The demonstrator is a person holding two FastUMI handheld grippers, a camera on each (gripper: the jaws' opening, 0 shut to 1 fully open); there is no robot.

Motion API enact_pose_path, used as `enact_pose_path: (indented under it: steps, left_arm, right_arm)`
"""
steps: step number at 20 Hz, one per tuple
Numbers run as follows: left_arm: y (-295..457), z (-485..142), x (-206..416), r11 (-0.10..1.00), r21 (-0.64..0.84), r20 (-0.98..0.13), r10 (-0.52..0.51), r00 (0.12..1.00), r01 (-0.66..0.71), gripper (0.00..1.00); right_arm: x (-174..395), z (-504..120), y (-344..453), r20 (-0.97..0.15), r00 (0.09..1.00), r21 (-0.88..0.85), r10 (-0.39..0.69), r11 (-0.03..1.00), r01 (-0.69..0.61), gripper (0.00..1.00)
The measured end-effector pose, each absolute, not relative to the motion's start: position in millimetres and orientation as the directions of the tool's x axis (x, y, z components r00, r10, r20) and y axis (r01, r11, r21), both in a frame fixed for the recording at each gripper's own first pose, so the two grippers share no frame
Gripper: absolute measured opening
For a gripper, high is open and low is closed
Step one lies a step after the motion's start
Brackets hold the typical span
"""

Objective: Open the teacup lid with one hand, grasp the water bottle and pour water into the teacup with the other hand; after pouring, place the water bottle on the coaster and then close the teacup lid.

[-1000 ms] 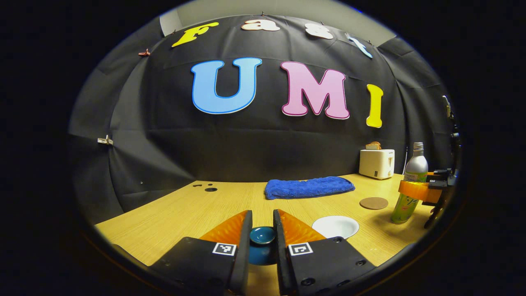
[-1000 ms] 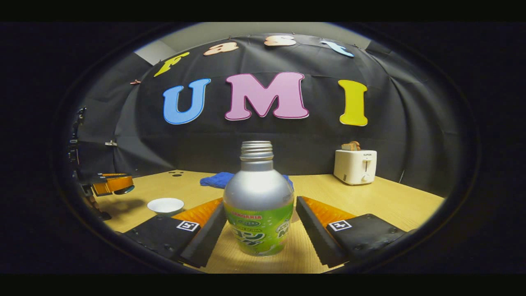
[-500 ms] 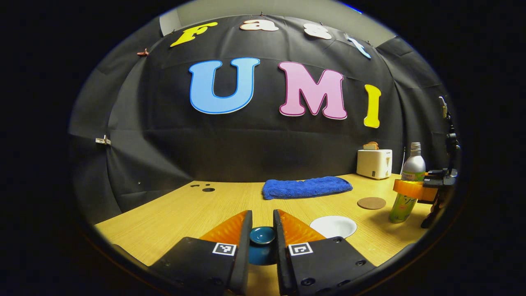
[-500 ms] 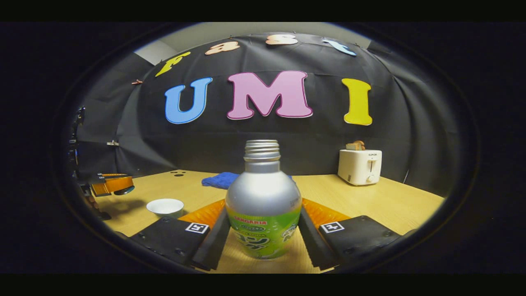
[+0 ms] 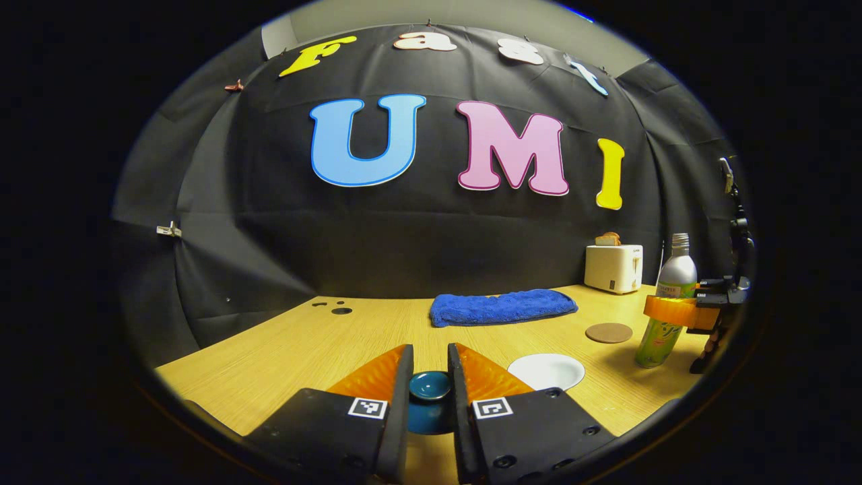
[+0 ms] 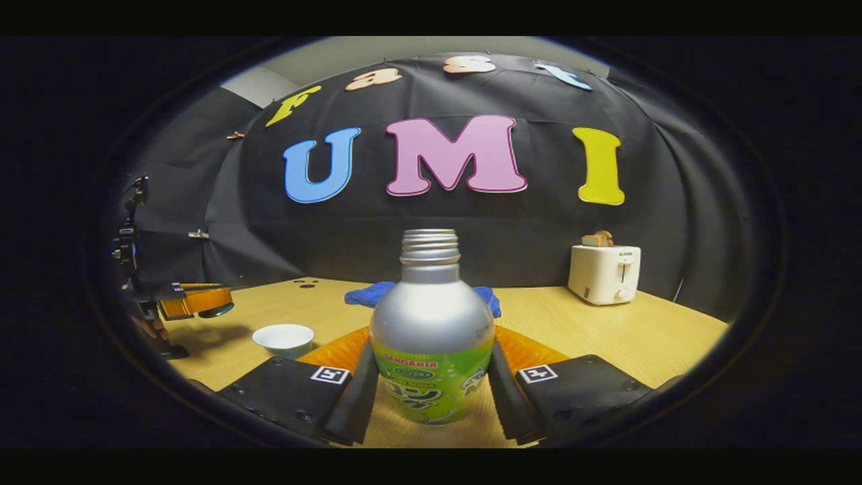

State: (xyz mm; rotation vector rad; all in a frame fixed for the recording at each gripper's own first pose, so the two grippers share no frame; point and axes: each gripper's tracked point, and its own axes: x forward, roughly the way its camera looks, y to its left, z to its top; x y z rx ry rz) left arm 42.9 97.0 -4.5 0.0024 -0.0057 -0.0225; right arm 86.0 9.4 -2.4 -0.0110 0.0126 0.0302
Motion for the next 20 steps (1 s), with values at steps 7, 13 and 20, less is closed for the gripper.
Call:
enact_pose_path:
  steps: [7, 13, 20]
  left_arm:
    - [104, -5, 43, 1.0, 0.003, 0.004, 0.007, 1.0, -0.007, 0.34]
    - [117, -5, 47, 1.0, 0.004, 0.006, 0.026, 1.0, -0.026, 0.32]
    - [157, -6, 54, 0.996, 0.002, 0.003, 0.086, 0.996, -0.086, 0.32]
  right_arm:
    - [101, 21, 20, -0.015, 0.997, -0.294, 0.078, 0.952, -0.079, 0.72]
    - [129, 30, 20, -0.019, 0.997, -0.67, 0.073, 0.74, -0.067, 0.76]
    - [145, 12, 53, -0.036, 0.991, -0.838, 0.127, 0.536, -0.099, 0.75]
